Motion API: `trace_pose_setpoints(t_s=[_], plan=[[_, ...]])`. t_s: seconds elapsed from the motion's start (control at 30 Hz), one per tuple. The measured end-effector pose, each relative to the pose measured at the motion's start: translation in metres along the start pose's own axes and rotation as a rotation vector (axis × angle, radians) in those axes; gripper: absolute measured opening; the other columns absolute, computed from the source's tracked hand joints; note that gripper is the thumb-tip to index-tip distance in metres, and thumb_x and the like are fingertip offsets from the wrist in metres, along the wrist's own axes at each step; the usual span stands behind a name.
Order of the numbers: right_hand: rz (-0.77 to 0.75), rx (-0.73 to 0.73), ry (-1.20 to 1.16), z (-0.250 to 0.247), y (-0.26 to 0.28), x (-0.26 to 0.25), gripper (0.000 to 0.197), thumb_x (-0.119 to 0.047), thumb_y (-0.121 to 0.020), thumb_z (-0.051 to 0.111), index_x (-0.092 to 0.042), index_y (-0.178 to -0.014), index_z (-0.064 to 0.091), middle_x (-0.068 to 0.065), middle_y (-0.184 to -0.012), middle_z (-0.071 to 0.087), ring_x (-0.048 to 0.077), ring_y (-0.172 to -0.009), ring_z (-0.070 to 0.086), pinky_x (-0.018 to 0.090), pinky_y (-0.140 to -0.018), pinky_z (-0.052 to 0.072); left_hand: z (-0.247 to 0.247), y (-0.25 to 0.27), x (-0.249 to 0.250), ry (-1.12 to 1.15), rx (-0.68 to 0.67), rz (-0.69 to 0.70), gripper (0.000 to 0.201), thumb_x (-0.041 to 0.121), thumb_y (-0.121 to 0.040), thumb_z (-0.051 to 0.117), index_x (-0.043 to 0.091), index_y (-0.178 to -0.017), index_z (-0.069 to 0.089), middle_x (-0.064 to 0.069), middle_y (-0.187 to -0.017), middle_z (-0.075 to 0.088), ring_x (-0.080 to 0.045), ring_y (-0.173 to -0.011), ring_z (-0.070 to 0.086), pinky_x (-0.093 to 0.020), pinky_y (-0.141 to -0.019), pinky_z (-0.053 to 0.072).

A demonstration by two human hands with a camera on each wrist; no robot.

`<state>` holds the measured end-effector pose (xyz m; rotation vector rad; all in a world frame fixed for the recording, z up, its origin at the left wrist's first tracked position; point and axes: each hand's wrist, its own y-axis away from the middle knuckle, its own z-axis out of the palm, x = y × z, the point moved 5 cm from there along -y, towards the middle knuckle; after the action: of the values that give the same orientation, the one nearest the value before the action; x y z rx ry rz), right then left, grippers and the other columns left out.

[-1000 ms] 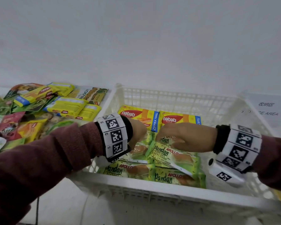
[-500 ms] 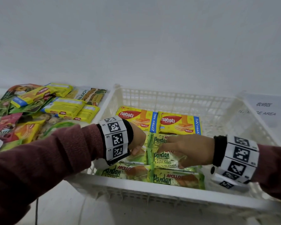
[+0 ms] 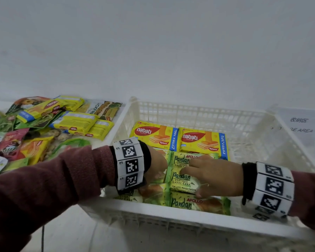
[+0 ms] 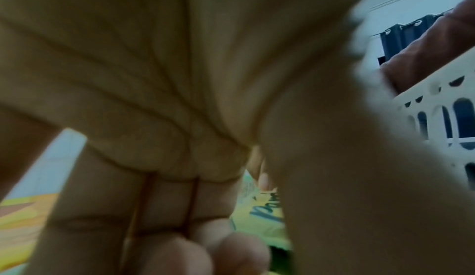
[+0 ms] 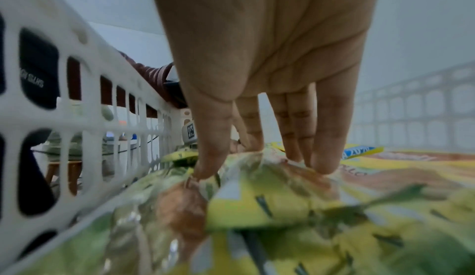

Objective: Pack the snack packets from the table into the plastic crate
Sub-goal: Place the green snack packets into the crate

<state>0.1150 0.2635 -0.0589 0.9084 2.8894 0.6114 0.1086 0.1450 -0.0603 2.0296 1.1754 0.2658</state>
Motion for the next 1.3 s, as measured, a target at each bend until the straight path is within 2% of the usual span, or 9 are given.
trace_pose_setpoints(t_s=[0.2, 0.33, 0.43, 0.53, 0.67, 0.93, 1.1, 1.23, 1.3], plan=[[-0.005, -0.024, -0.026, 0.0, 0.006, 0.003, 0.069, -0.03, -0.084, 0.061, -0.024, -0.142, 0.025, 0.004, -0.125, 0.04, 0.024, -0.114, 0.045, 0.035, -0.093, 0.04, 0.001, -0.004, 0.0, -0.04, -0.002, 0.018, 0.04, 0.015, -0.085, 0.063, 0.002, -0.122, 0.052, -0.011, -0.123, 0.056, -0.024, -0.1, 0.053, -0.027, -0.075, 0.039], [-0.021, -0.038, -0.086, 0.001, 0.003, 0.004, 0.07, -0.027, -0.082, 0.065, -0.022, -0.141, 0.027, 0.004, -0.125, 0.041, 0.022, -0.115, 0.043, 0.034, -0.097, 0.037, -0.002, -0.005, -0.008, 0.183, -0.023, 0.026, 0.045, 0.015, -0.082, 0.068, 0.0, -0.122, 0.054, -0.001, -0.084, 0.051, -0.011, -0.07, 0.048, -0.011, -0.051, 0.038], [0.037, -0.01, -0.282, -0.011, 0.006, 0.02, 0.082, -0.04, -0.077, 0.071, -0.024, -0.143, 0.024, 0.0, -0.128, 0.039, 0.015, -0.114, 0.043, 0.026, -0.096, 0.038, -0.016, 0.0, -0.021, 0.304, 0.051, 0.016, 0.04, 0.017, -0.078, 0.072, 0.003, -0.112, 0.054, 0.004, -0.076, 0.044, -0.007, -0.061, 0.037, -0.018, -0.051, 0.033], [0.121, -0.037, -0.354, -0.009, 0.006, 0.035, 0.098, -0.049, -0.075, 0.07, -0.022, -0.148, 0.01, 0.0, -0.143, 0.027, 0.015, -0.129, 0.033, 0.025, -0.108, 0.03, -0.025, 0.002, -0.033, 0.391, 0.185, -0.033, 0.052, 0.017, -0.078, 0.072, 0.011, -0.123, 0.046, -0.001, -0.104, 0.05, -0.014, -0.085, 0.047, -0.023, -0.067, 0.039], [0.221, -0.212, -0.286, 0.014, 0.005, 0.038, 0.114, -0.055, -0.074, 0.068, -0.022, -0.148, -0.012, 0.006, -0.155, -0.019, 0.026, -0.145, -0.009, 0.043, -0.119, 0.009, -0.011, -0.004, -0.037, 0.208, 0.079, -0.089, 0.094, 0.033, -0.074, 0.075, 0.022, -0.147, 0.016, -0.007, -0.148, 0.018, -0.028, -0.134, 0.03, -0.044, -0.106, 0.037], [0.258, -0.303, -0.226, 0.022, 0.01, 0.031, 0.119, -0.059, -0.073, 0.066, -0.02, -0.146, -0.02, 0.009, -0.15, -0.032, 0.03, -0.142, -0.021, 0.05, -0.118, 0.005, 0.0, -0.006, -0.034, 0.044, 0.019, -0.127, 0.096, 0.052, -0.074, 0.069, 0.023, -0.148, 0.016, -0.002, -0.152, 0.003, -0.031, -0.134, 0.03, -0.049, -0.104, 0.039], [0.183, -0.323, -0.302, 0.014, 0.014, 0.038, 0.161, -0.1, -0.009, 0.03, -0.028, -0.145, -0.022, 0.003, -0.151, -0.031, 0.027, -0.142, -0.022, 0.048, -0.118, 0.004, -0.014, 0.006, -0.033, 0.215, 0.106, -0.097, 0.085, 0.04, -0.082, 0.066, 0.022, -0.149, 0.016, -0.005, -0.153, 0.004, -0.025, -0.139, 0.02, -0.038, -0.108, 0.029], [0.147, -0.25, -0.323, -0.006, 0.021, 0.045, 0.154, -0.1, -0.016, 0.031, -0.031, -0.142, -0.024, 0.0, -0.153, -0.023, 0.019, -0.143, -0.017, 0.037, -0.119, 0.006, -0.03, 0.016, -0.042, 0.46, 0.285, -0.066, 0.078, 0.034, -0.082, 0.068, 0.022, -0.145, 0.026, -0.004, -0.15, 0.019, -0.025, -0.137, 0.027, -0.037, -0.109, 0.029], [0.088, -0.209, -0.323, -0.023, 0.026, 0.044, 0.129, -0.097, -0.028, 0.032, -0.048, -0.139, -0.014, -0.008, -0.155, -0.014, 0.011, -0.144, -0.008, 0.027, -0.118, 0.009, -0.042, 0.028, -0.046, 0.574, 0.399, -0.046, 0.071, 0.032, -0.083, 0.067, 0.019, -0.143, 0.032, -0.005, -0.147, 0.027, -0.023, -0.134, 0.034, -0.033, -0.105, 0.032]])
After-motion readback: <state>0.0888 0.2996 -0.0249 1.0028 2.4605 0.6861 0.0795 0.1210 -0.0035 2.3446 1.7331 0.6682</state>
